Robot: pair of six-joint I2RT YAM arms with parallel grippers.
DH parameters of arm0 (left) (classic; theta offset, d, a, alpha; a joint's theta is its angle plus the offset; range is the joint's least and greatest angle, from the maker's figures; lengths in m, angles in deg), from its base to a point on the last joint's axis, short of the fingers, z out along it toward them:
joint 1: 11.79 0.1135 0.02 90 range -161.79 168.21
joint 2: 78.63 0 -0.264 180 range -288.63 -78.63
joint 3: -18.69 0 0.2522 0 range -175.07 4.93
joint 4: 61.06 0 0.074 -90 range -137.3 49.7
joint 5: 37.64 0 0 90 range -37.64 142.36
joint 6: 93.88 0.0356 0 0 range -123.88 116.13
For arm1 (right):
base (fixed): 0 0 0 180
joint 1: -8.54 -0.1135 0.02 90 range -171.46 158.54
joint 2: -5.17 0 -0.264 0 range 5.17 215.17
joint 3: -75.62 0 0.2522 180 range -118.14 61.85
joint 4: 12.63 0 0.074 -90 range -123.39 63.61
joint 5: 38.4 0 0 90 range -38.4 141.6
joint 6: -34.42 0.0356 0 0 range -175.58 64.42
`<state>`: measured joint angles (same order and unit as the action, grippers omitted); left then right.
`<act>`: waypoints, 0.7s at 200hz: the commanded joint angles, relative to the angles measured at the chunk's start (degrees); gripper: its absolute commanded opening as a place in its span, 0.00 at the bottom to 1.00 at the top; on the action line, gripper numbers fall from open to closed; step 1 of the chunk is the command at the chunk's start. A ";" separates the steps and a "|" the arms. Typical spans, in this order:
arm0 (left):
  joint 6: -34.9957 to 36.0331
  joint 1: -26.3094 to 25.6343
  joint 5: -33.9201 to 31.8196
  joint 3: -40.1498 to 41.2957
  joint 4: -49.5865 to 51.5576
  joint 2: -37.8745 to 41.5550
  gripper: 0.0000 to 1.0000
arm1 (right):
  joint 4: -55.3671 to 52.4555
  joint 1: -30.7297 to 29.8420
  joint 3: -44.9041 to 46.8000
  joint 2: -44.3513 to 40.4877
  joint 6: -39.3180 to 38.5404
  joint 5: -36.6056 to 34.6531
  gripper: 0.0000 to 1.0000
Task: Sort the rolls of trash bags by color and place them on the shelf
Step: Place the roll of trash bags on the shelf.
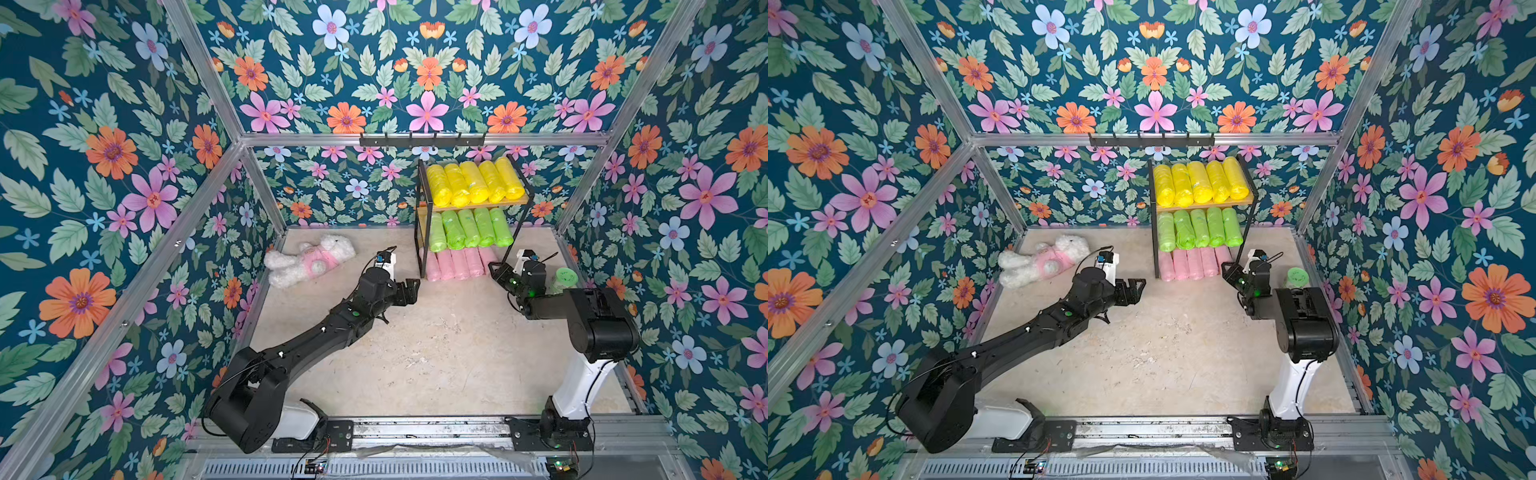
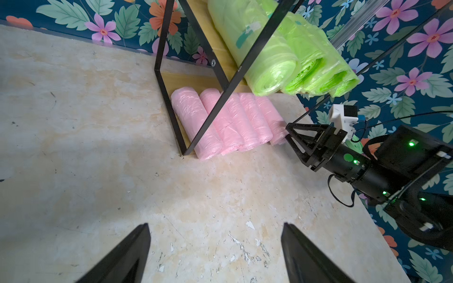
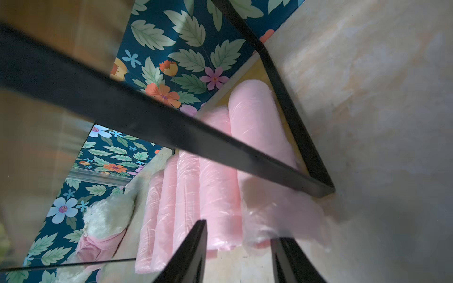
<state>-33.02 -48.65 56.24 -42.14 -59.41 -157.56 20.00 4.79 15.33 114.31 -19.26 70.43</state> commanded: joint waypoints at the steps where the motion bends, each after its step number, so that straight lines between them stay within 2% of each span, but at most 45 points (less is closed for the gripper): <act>1: 1.02 0.25 -0.89 -0.34 0.43 -0.20 0.89 | 2.40 -0.04 -1.10 1.23 0.84 -0.64 0.48; 47: 1.20 1.36 -1.77 0.54 -0.44 -0.60 0.89 | 3.77 -0.03 -0.66 0.74 1.18 -0.54 0.53; 92: 1.66 4.90 -2.87 2.38 -2.23 0.50 0.90 | -3.23 -0.03 4.41 -9.90 -3.39 -2.35 0.60; 114: 3.84 6.52 -7.20 3.65 -2.73 2.07 0.89 | -11.33 -0.37 6.58 -19.15 -8.76 -5.55 0.62; 140: 9.50 6.71 -17.31 4.77 -2.80 4.68 0.90 | -22.68 -1.23 7.51 -29.63 -15.51 -12.45 0.64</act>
<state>-29.50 -42.12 48.77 -38.05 -60.18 -154.81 9.22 4.29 22.28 91.62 -26.45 65.12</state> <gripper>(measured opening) 0.894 0.630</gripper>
